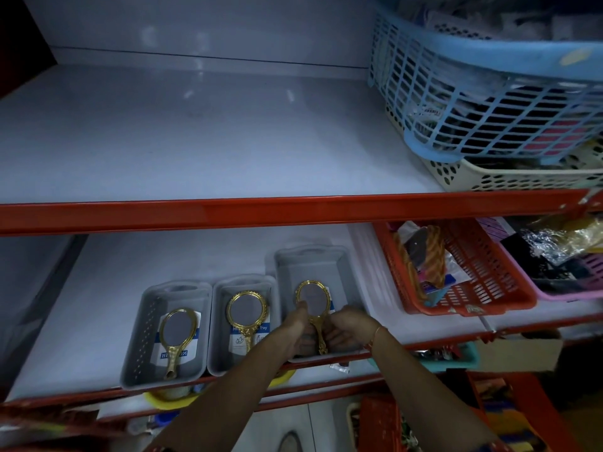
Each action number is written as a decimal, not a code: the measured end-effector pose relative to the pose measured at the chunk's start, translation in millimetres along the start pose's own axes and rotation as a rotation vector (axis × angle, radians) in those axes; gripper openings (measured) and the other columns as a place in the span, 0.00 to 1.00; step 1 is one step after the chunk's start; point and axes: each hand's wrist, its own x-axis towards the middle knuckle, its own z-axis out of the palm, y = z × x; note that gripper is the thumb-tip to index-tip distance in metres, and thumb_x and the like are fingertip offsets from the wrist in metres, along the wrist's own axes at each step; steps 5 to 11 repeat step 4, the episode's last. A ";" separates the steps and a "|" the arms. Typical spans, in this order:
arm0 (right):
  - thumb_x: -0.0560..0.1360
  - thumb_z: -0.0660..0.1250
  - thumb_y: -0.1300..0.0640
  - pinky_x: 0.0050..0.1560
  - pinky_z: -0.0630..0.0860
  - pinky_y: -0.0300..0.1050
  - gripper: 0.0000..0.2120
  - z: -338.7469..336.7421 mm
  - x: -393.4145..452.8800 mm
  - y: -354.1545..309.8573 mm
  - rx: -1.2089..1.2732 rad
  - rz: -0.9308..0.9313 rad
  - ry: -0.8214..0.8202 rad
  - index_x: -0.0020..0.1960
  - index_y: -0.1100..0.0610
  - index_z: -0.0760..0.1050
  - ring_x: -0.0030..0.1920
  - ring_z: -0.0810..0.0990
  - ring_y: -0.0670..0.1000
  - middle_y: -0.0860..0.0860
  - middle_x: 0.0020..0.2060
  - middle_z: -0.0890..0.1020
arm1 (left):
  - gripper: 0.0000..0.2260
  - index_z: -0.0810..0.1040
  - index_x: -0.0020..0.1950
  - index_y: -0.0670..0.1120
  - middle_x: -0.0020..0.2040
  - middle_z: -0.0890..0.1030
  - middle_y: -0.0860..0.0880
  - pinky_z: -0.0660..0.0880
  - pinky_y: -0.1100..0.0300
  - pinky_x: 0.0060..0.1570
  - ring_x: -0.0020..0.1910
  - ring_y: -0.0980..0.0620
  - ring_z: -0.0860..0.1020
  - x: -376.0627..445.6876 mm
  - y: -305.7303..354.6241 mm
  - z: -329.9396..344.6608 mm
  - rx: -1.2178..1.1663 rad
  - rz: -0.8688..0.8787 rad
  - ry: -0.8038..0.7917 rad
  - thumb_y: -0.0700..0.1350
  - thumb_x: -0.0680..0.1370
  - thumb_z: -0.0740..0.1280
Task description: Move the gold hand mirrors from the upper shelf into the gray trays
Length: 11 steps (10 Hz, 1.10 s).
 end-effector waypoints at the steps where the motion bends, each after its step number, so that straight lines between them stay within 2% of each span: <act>1: 0.68 0.67 0.61 0.40 0.80 0.43 0.03 0.8 -9.8 1.0 0.053 -0.085 0.108 0.39 0.61 0.78 0.38 0.82 0.53 0.58 0.39 0.84 | 0.26 0.72 0.69 0.40 0.62 0.79 0.41 0.76 0.58 0.43 0.48 0.48 0.78 -12.0 0.7 -5.7 0.040 0.090 0.023 0.57 0.83 0.50; 2: 0.68 0.67 0.59 0.36 0.77 0.39 0.04 4.5 -32.5 -7.0 0.079 -0.159 0.163 0.38 0.59 0.77 0.37 0.83 0.53 0.55 0.36 0.83 | 0.19 0.74 0.67 0.42 0.60 0.81 0.43 0.71 0.62 0.33 0.40 0.54 0.77 -33.7 0.3 -16.0 0.107 0.168 0.008 0.51 0.84 0.53; 3: 0.69 0.67 0.59 0.36 0.76 0.38 0.03 10.9 -57.6 -18.6 0.089 -0.257 0.176 0.36 0.57 0.78 0.35 0.83 0.49 0.52 0.32 0.82 | 0.13 0.77 0.59 0.44 0.51 0.81 0.46 0.69 0.61 0.37 0.40 0.52 0.78 -55.1 -1.8 -26.9 0.170 0.218 -0.007 0.46 0.82 0.56; 4: 0.69 0.67 0.62 0.37 0.77 0.40 0.05 18.6 -94.5 -36.6 0.101 -0.413 0.198 0.36 0.61 0.79 0.33 0.81 0.50 0.55 0.33 0.81 | 0.08 0.77 0.53 0.46 0.49 0.81 0.47 0.69 0.59 0.44 0.45 0.49 0.79 -83.6 2.9 -37.2 0.183 0.361 0.021 0.45 0.80 0.59; 11: 0.69 0.67 0.62 0.37 0.77 0.40 0.05 18.6 -94.5 -36.6 0.101 -0.413 0.198 0.36 0.61 0.79 0.33 0.81 0.50 0.55 0.33 0.81 | 0.08 0.77 0.53 0.46 0.49 0.81 0.47 0.69 0.59 0.44 0.45 0.49 0.79 -83.6 2.9 -37.2 0.183 0.361 0.021 0.45 0.80 0.59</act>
